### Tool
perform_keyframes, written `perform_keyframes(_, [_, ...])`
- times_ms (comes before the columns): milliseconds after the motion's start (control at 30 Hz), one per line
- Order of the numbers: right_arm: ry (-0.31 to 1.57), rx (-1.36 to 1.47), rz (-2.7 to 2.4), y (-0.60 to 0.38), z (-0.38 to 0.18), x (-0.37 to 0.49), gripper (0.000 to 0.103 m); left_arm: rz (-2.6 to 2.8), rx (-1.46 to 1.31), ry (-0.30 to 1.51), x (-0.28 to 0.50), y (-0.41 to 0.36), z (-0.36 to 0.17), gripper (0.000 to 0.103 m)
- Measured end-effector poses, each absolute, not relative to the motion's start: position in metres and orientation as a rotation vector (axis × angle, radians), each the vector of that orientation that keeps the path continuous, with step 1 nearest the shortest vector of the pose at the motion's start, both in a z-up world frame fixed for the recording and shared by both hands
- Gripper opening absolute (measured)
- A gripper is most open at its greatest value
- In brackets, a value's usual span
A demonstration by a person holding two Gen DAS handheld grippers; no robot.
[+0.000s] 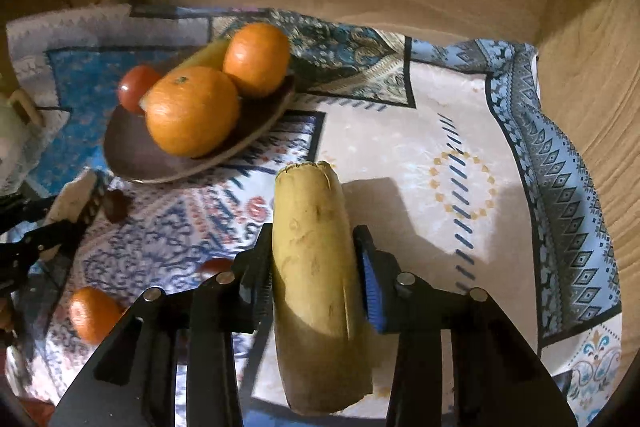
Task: Organize fruits
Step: 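Lift the banana upright with the right tool while the left tool lifts the pomelo segment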
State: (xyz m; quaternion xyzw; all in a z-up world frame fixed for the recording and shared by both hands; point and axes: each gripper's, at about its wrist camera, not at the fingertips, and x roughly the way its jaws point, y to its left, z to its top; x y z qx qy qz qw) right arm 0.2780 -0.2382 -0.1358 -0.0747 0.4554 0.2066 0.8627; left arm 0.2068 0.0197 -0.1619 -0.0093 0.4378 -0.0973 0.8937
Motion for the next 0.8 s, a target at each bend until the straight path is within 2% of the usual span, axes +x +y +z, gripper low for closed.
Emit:
perform_keyframes(167, [0.912, -0.131, 0.460, -0.235, -0.122, 0.271, 0.034, -0.202, -0.035, 0.895, 0.203, 0.026, -0.154, 0.029])
perform_keyframes(467, [0.911, -0.122, 0.483, -0.230, -0.124, 0.272, 0.034, -0.152, -0.090, 0.916, 0.200, 0.054, -0.154, 0.030])
perform_keyframes(533, [0.913, -0.115, 0.485, -0.231, -0.125, 0.272, 0.034, -0.150, -0.115, 0.925, 0.203, 0.060, -0.156, 0.034])
perform_keyframes(633, [0.917, -0.110, 0.488, -0.232, -0.125, 0.273, 0.034, -0.127, -0.109, 0.963, 0.211, 0.061, -0.170, 0.044])
perform_keyframes(800, [0.917, -0.111, 0.488, -0.231, -0.126, 0.273, 0.034, -0.096, -0.018, 0.935, 0.209, 0.050, -0.173, 0.045])
